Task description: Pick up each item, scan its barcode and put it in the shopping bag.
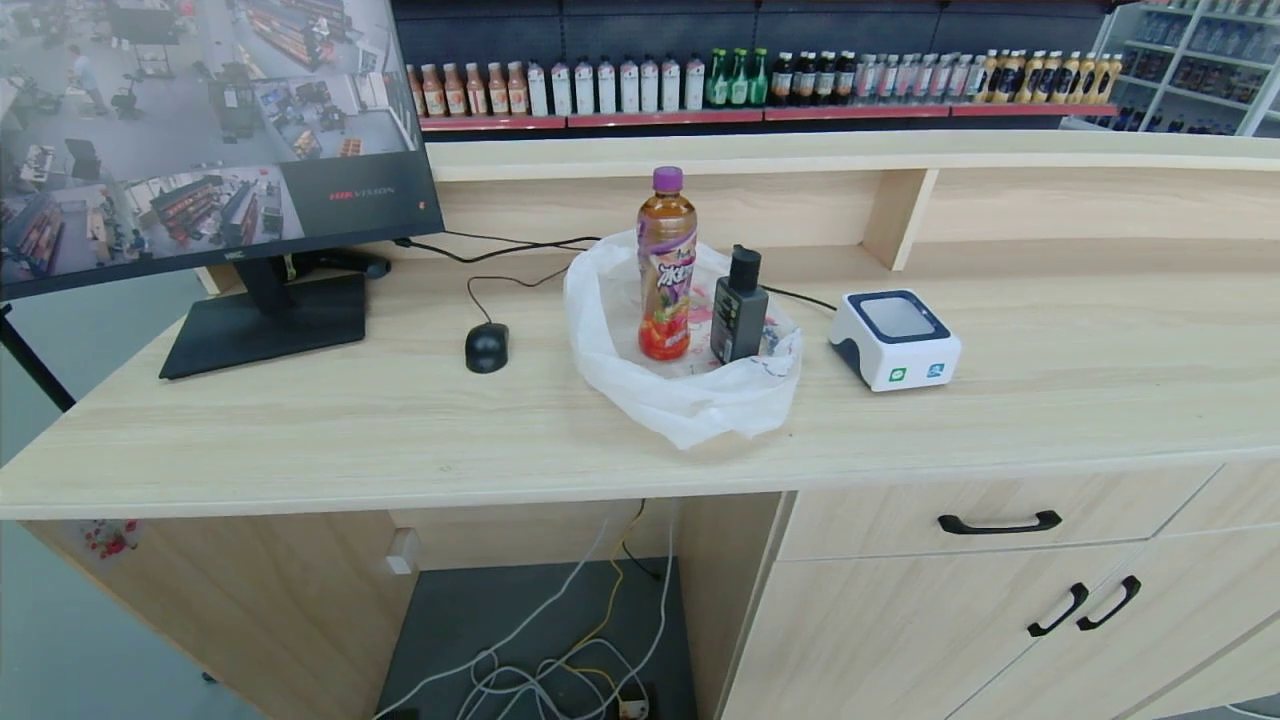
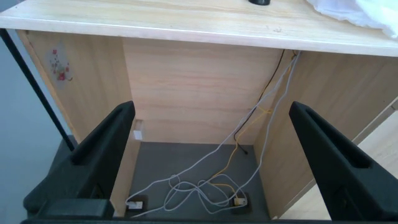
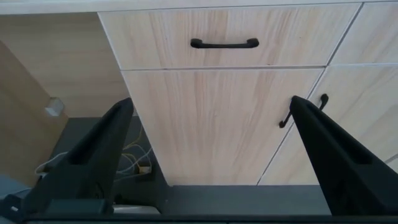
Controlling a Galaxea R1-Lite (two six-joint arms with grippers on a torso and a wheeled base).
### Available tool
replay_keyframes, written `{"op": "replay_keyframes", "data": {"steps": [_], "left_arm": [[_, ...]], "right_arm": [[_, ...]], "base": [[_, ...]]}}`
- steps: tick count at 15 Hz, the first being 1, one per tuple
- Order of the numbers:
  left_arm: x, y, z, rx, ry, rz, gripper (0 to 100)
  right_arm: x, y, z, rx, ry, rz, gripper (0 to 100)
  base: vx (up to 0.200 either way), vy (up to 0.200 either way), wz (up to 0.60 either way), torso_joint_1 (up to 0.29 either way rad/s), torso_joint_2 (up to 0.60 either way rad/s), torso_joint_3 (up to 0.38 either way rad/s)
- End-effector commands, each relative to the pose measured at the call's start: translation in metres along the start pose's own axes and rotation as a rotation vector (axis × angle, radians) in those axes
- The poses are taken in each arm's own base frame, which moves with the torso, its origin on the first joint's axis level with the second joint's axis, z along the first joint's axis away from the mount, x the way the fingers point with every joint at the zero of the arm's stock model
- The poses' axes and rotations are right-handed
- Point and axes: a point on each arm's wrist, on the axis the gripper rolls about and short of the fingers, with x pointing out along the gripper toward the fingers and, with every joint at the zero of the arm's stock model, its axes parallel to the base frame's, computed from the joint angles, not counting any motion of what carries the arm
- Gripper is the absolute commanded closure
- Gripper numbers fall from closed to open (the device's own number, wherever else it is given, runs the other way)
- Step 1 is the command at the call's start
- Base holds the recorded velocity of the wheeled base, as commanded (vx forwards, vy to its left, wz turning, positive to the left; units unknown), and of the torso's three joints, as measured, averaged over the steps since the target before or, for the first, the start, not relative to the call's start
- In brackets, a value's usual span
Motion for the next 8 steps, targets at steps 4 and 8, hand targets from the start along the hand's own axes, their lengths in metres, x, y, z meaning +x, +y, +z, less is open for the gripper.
{"op": "replay_keyframes", "data": {"steps": [4,8], "left_arm": [[0.0000,0.0000,-0.0001,-0.002,0.001,0.001,0],[0.0000,0.0000,-0.0001,-0.007,0.001,0.001,0]], "right_arm": [[0.0003,0.0000,0.0001,-0.001,0.004,0.001,0],[0.0003,0.0000,0.0001,-0.004,0.004,0.001,0]], "base": [[0.000,-0.200,0.00,0.006,0.00,0.001],[0.000,-0.200,0.00,0.005,0.01,0.002]]}}
